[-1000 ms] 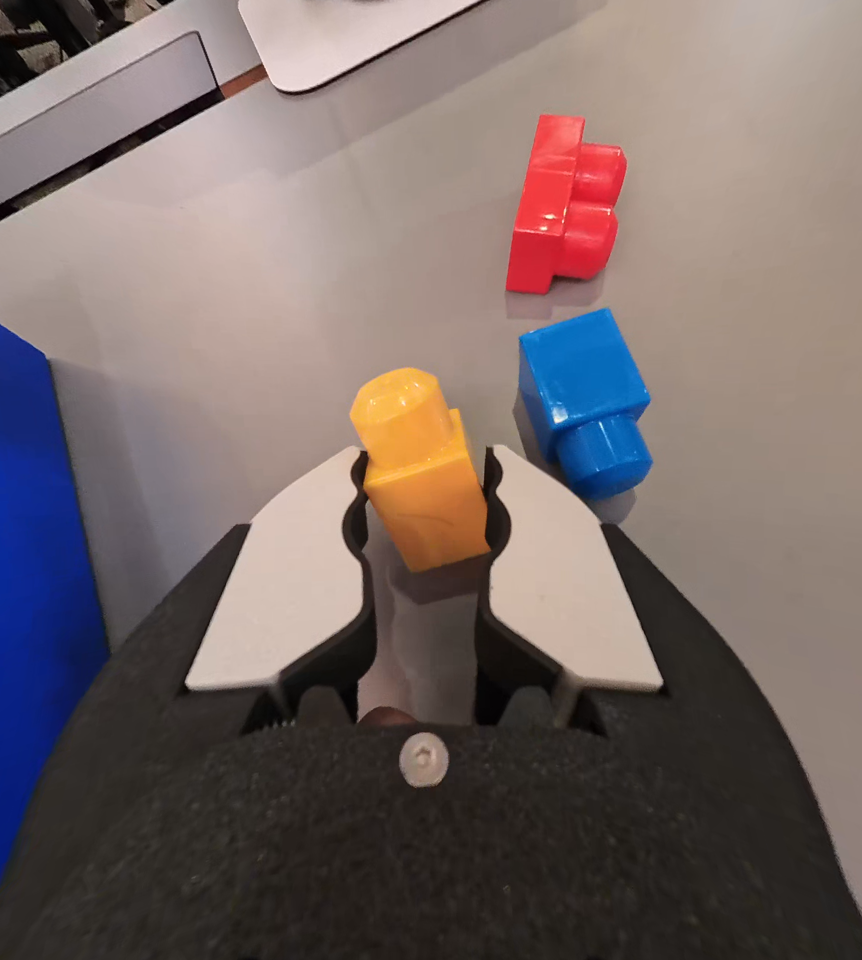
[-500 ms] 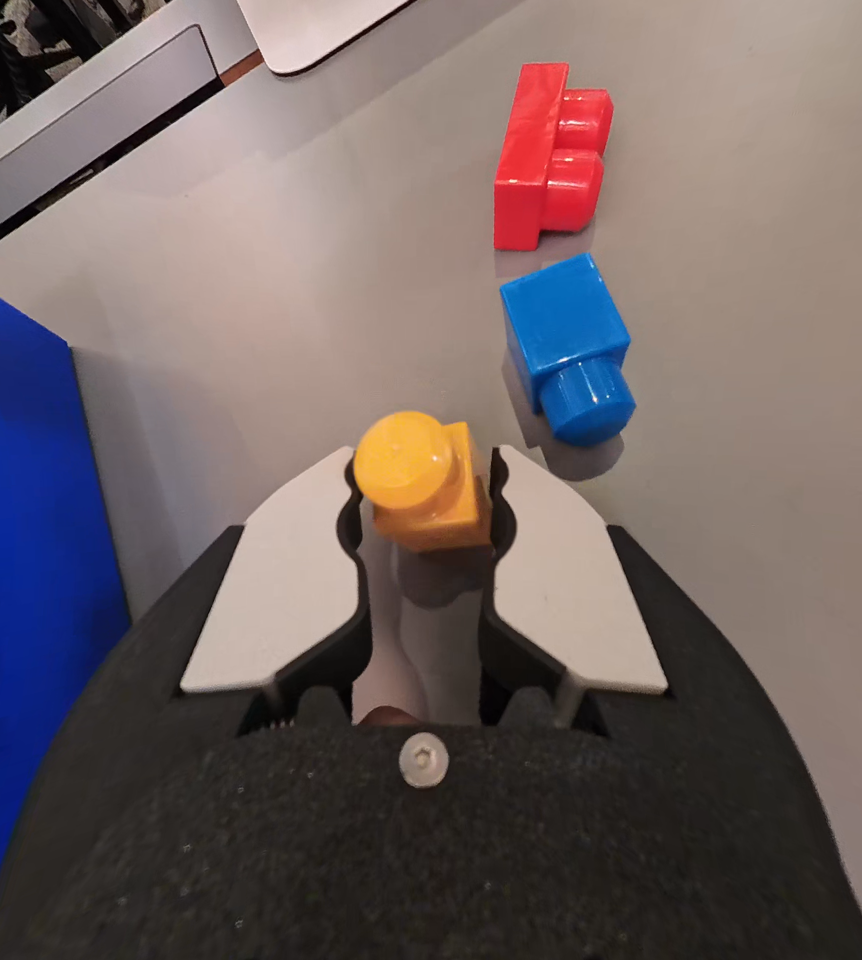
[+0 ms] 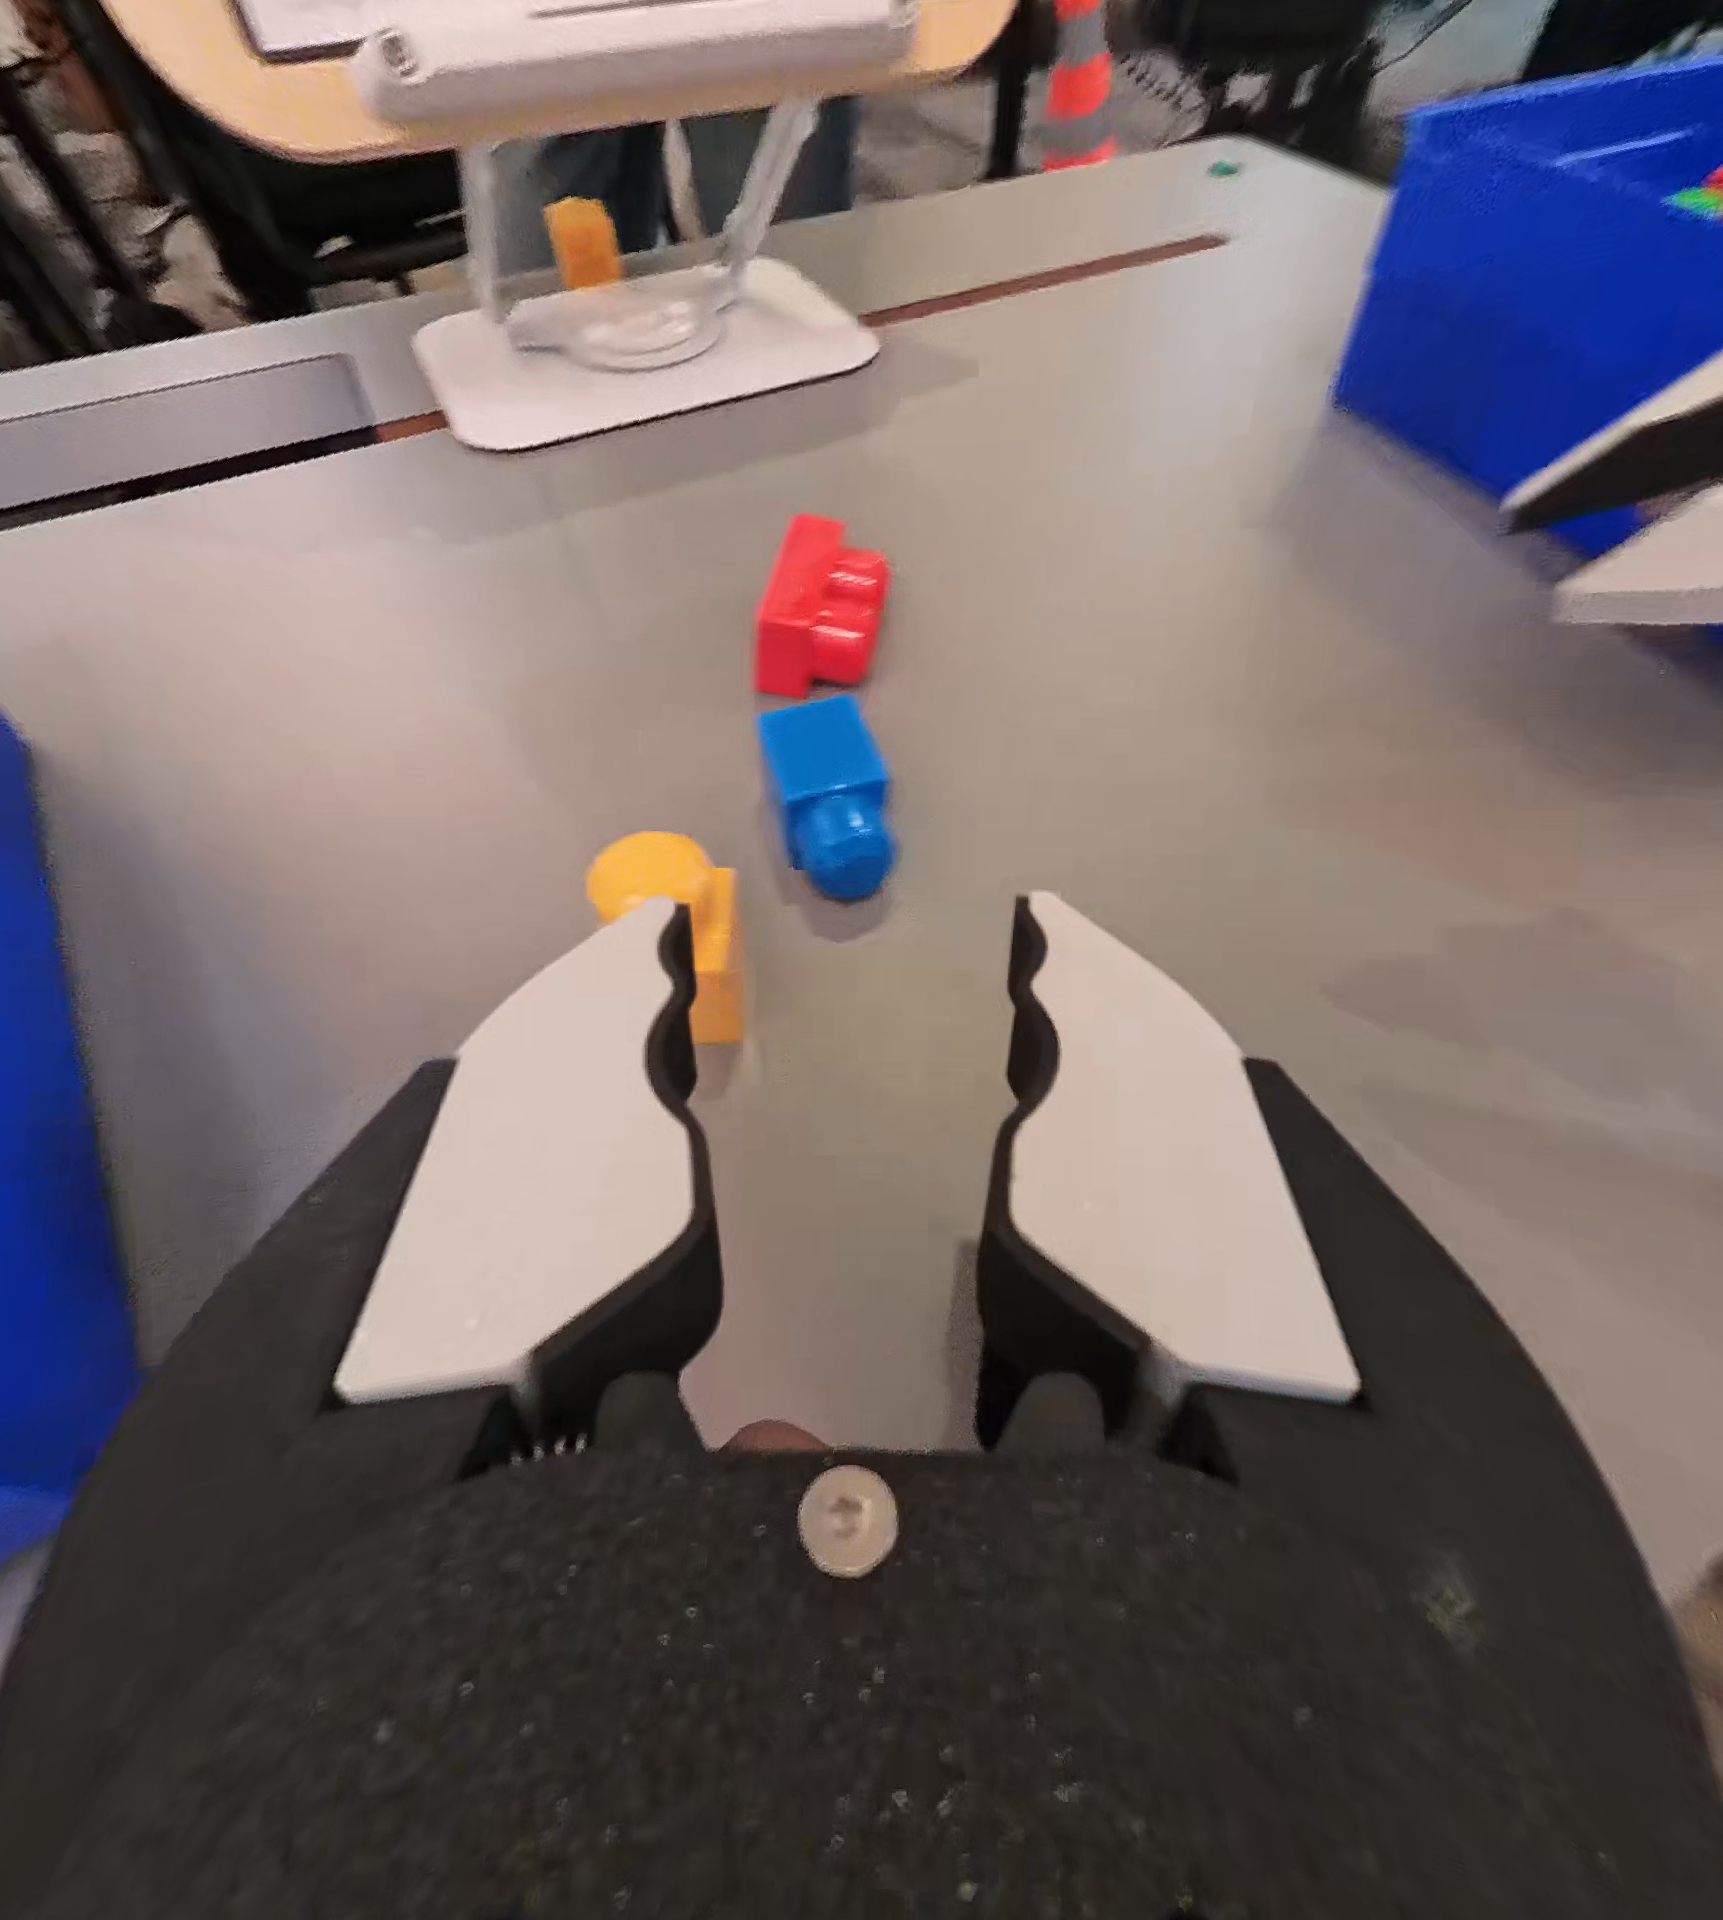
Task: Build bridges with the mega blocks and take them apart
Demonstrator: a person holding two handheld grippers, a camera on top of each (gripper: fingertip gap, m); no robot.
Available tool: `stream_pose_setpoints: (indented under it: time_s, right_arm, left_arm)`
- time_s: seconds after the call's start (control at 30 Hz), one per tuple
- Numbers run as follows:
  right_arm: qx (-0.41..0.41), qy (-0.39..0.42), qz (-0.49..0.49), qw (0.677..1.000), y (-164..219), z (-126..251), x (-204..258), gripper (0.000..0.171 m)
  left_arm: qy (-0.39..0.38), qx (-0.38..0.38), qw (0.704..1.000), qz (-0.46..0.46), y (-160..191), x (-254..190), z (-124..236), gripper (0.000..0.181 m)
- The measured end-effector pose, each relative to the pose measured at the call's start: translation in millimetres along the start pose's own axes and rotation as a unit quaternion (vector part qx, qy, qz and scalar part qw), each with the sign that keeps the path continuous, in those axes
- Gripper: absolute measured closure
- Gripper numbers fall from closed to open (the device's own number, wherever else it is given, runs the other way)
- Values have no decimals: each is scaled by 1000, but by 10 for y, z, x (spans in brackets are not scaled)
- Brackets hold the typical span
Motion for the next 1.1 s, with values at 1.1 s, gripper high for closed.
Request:
stream_pose_setpoints:
  time_s: [1.1]
  right_arm:
    - [-22,34,-22,999,144,326,-205,137]
  left_arm:
    - [-137,143,976,-87,-165,-250,-1240,128]
Point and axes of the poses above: each gripper's, where its closed fingertips meet, z back along the fingers, y out of its underside, x = y × z across the jaws, the point moved 10 cm from there along z, back along the fingers, and after that the axes turned 4 degrees about -y, right-handed, at the moved point
